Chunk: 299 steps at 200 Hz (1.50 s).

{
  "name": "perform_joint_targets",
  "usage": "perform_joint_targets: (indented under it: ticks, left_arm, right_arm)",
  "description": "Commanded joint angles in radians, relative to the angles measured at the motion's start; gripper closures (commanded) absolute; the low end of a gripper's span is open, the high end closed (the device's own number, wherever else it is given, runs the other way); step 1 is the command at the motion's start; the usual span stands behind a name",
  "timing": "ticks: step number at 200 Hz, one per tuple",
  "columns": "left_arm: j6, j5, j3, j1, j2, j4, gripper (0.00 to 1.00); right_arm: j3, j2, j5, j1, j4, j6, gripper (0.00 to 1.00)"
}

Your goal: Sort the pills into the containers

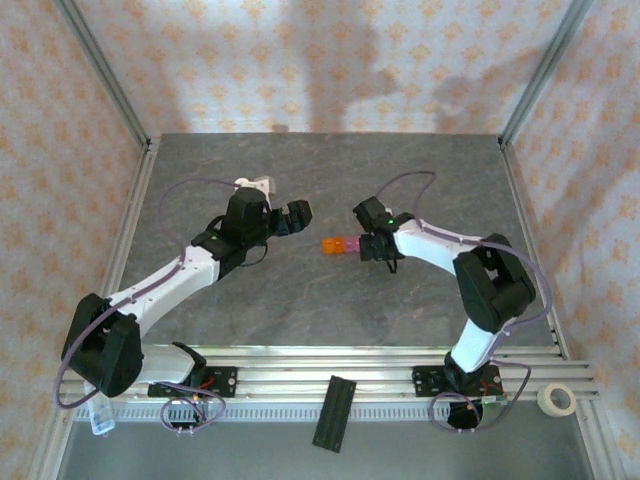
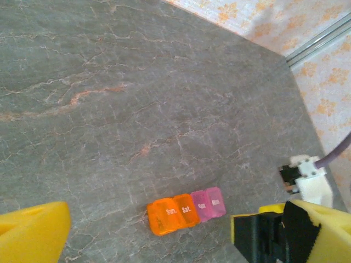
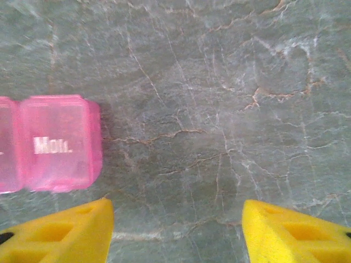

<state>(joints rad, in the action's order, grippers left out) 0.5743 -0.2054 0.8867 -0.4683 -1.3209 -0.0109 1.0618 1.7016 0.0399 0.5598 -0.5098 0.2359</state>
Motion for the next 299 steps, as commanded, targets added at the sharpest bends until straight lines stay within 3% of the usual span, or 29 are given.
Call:
perform_joint_targets:
  ticks: [1,39,92,226,263,299]
  left_arm:
    - [-0.078,0.000,0.048,0.008,-0.026,-0.069,0.00]
    - [-0.163,0.036,0.087,0.009,-0.063,-0.170,0.00]
    - [-0.222,0.065,0.102,0.009,-0.115,-0.224,0.00]
    - [-0.264,0.069,0.163,0.009,-0.241,-0.275,0.00]
    - [-0.339,0.083,0.207,-0.004,-0.296,-0.367,0.00]
    - [-0.429,0.152,0.251,-0.071,-0.368,-0.451,0.00]
  right_arm:
    - [0.048,-0.068,-0.039,0.001,-0.033,0.020,0.32]
    - [0.179,0.031,-0.153,0.001,-0.066,-0.001,0.25]
    - [0.281,0.145,-0.173,0.001,-0.095,-0.023,0.20]
    - [0.215,0.241,-0.197,0.001,-0.040,-0.025,0.20]
    - [0.186,0.251,-0.197,0.000,-0.021,-0.017,0.21]
    - [0.154,0.251,-0.200,0.000,0.002,-0.006,0.21]
